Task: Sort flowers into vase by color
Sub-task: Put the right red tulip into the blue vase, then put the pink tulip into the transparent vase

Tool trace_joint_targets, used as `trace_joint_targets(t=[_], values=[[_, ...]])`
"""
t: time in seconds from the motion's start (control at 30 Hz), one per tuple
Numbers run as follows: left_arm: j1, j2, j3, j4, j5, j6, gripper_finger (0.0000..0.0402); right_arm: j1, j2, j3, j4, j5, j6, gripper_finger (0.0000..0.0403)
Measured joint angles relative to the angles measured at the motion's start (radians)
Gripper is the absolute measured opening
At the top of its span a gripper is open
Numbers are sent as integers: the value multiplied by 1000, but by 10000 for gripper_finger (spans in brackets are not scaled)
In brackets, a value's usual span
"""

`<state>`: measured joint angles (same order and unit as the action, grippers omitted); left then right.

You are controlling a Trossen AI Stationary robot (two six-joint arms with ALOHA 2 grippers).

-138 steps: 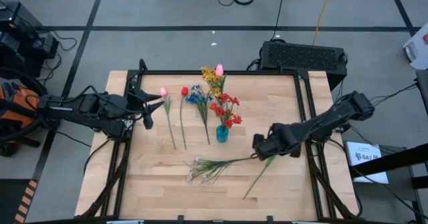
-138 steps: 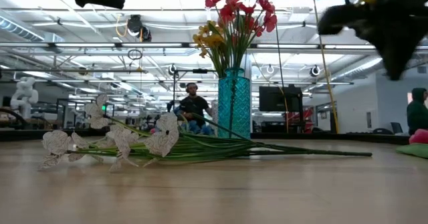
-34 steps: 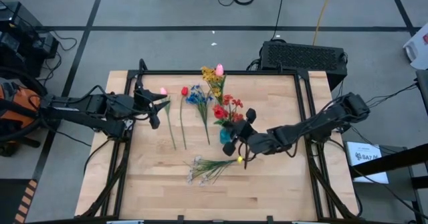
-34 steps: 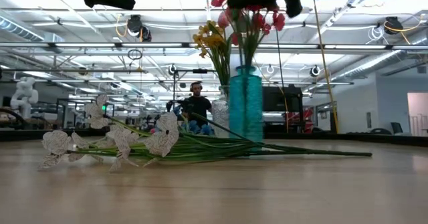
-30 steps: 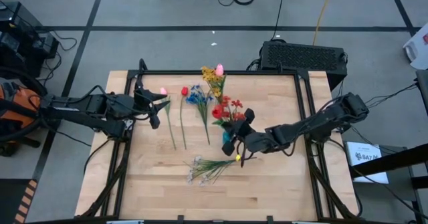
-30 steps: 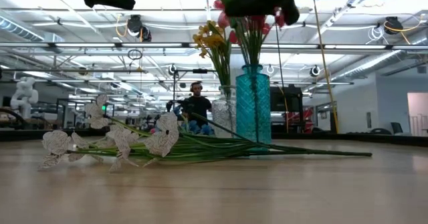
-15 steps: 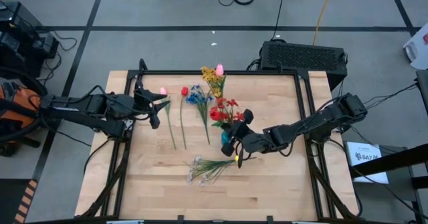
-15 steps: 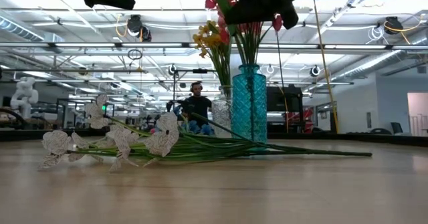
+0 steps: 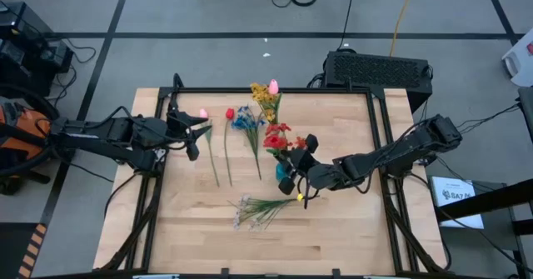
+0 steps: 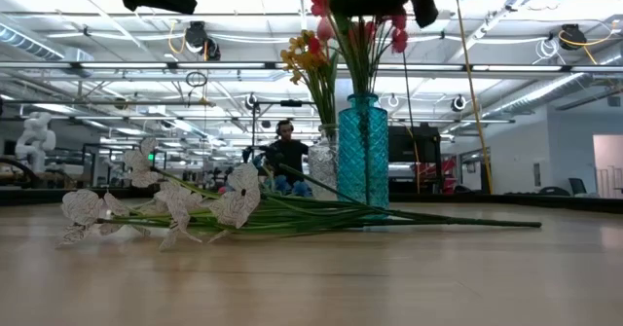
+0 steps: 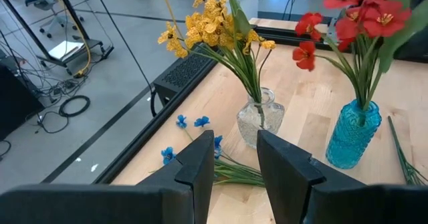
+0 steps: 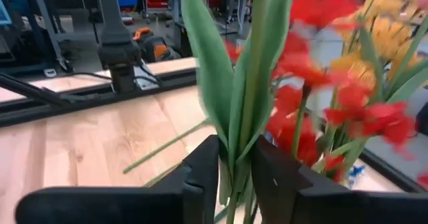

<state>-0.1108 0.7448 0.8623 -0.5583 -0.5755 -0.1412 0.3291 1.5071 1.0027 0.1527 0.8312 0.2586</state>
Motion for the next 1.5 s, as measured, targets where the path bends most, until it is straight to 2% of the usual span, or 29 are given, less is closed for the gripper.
trace_joint_targets(t=[0.43,0.67,0.77,0.9,1.07,1.13,1.33,1.4,1.5], values=[[0,0,0,5,-12,-2,122,31,-216,0,0,3,-188,102],[0,0,0,69,-22,-10,122,40,-403,0,-7,26,-188,102],[0,1,0,105,-26,-9,122,39,-456,1,-23,-10,-206,102],[0,1,0,129,-27,-10,122,40,-458,1,-70,-70,-210,102],[0,1,0,132,-29,-9,122,38,-400,1,-111,-74,-205,102],[0,1,0,132,-30,-9,122,37,-389,1,-109,-55,-219,102],[0,1,0,131,-36,-9,122,36,-424,1,-114,138,-205,102],[0,1,0,130,-36,-9,122,31,-454,1,-153,184,-151,102],[0,1,0,130,-36,-8,122,13,-493,1,-254,190,-24,102]])
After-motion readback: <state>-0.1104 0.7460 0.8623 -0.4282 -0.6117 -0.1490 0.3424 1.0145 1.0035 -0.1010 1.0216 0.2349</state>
